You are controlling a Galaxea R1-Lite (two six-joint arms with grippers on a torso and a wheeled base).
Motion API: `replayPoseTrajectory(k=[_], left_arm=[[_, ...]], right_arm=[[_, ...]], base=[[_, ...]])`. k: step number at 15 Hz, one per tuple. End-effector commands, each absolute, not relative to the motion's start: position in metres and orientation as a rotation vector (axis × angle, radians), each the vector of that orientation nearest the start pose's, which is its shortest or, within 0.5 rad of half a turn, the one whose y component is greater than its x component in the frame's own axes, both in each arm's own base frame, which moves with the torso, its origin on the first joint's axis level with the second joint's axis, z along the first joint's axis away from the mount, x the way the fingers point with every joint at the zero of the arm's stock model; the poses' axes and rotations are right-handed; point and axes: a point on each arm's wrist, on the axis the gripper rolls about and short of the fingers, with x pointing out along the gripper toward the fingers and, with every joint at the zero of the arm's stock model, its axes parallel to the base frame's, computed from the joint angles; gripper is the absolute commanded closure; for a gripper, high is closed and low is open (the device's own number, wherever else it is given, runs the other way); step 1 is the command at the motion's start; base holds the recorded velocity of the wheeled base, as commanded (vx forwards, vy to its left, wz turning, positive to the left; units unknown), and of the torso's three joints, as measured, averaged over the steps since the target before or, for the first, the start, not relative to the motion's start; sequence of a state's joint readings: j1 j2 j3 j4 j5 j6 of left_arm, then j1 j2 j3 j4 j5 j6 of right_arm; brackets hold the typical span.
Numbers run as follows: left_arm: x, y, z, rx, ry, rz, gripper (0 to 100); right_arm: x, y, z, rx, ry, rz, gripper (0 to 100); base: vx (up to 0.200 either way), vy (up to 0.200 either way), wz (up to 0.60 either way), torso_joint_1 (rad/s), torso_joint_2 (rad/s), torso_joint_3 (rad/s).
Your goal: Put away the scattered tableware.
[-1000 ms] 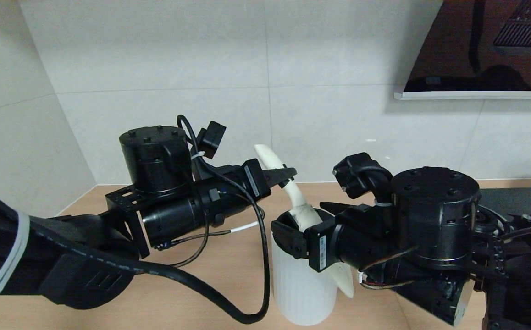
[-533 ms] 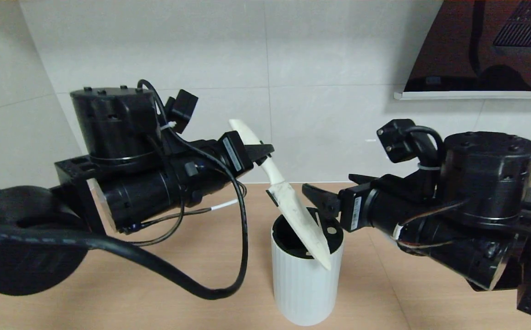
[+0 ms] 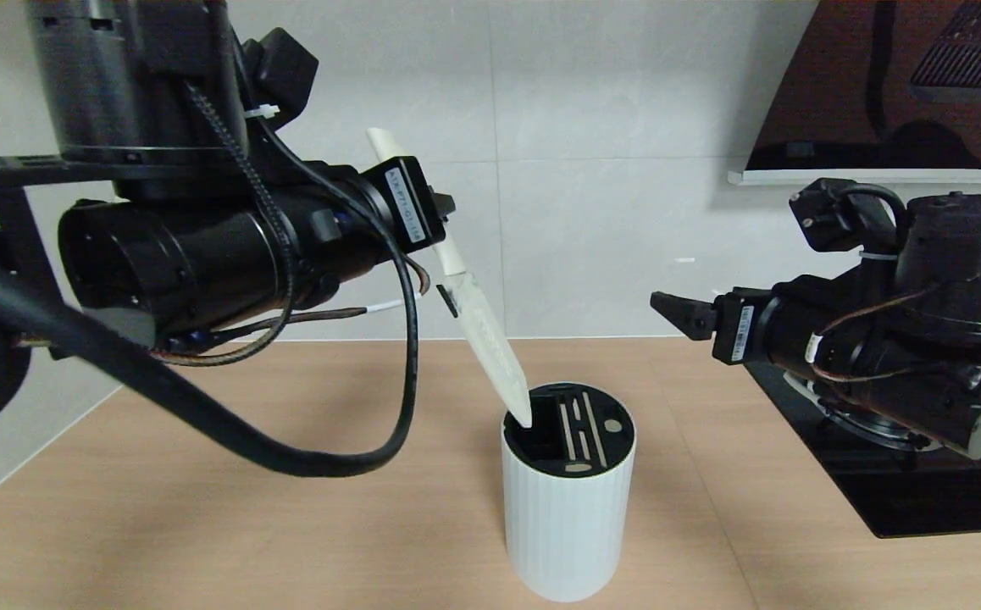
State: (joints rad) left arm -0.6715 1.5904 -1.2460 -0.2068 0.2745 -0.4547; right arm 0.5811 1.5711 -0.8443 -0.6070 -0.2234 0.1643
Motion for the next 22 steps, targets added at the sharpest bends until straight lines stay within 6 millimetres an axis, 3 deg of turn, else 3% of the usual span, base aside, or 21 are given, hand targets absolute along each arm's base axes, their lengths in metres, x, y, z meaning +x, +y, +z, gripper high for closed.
replayPoseTrajectory(k=[1, 2, 7, 9, 13, 22], left_arm=[[0.236, -0.195, 0.288, -0.356, 0.235, -0.352, 100], [0.236, -0.198, 0.289, -0.339, 0.204, -0.260, 100], [0.250, -0.219, 0.278, -0.356, 0.127, -0.146, 100], [0.255, -0.237, 0.263, -0.336, 0.148, -0.152, 100], [0.260, -0.251, 0.241, -0.295, 0.192, -0.141, 100], [0.253, -0.268, 0.223, -0.240, 0.243, -0.158, 100]], right_arm=[[0.253, 0.144, 0.220, 0.107, 0.166, 0.300, 0], [0.261, 0.144, 0.216, 0.104, 0.175, 0.285, 0], [0.264, 0.145, 0.211, 0.096, 0.191, 0.278, 0], [0.264, 0.144, 0.210, 0.095, 0.191, 0.275, 0], [0.263, 0.144, 0.210, 0.084, 0.190, 0.272, 0], [0.257, 0.144, 0.214, 0.086, 0.179, 0.283, 0]], base=[[0.000, 0.000, 0.00, 0.000, 0.00, 0.000], [0.000, 0.000, 0.00, 0.000, 0.00, 0.000], [0.000, 0.000, 0.00, 0.000, 0.00, 0.000], [0.000, 0.000, 0.00, 0.000, 0.00, 0.000], [0.000, 0.000, 0.00, 0.000, 0.00, 0.000], [0.000, 0.000, 0.00, 0.000, 0.00, 0.000]])
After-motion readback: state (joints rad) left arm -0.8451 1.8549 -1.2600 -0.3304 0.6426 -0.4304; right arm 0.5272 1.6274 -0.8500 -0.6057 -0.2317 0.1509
